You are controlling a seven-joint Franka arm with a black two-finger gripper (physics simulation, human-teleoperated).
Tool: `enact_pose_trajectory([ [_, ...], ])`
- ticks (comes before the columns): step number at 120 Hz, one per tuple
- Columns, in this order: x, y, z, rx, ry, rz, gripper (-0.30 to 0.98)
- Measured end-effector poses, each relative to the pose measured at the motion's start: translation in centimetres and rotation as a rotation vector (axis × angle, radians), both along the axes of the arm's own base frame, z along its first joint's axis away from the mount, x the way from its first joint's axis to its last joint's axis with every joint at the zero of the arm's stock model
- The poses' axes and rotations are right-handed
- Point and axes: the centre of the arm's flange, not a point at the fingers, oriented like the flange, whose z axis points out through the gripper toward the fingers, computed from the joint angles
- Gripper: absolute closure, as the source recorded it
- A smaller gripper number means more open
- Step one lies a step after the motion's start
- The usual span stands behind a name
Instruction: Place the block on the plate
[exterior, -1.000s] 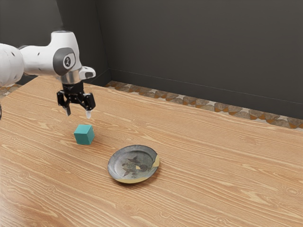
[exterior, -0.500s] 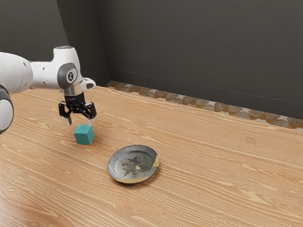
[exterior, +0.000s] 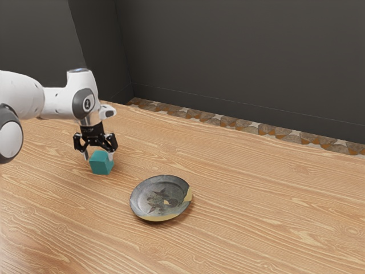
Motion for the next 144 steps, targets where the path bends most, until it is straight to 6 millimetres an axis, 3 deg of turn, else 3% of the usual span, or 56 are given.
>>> enact_pose_trajectory([
  [60, 0.6, 0.6, -2.6, -0.016, 0.009, 0.013, 0.01],
  [86, 0.5, 0.8, -2.8, -0.019, 0.01, 0.019, 0.23],
  [116, 0.6, 0.9, -2.3, -0.012, 0.003, 0.021, 0.3],
  [144, 0.9, 0.0, 1.3, 0.006, -0.036, 0.007, 0.31],
])
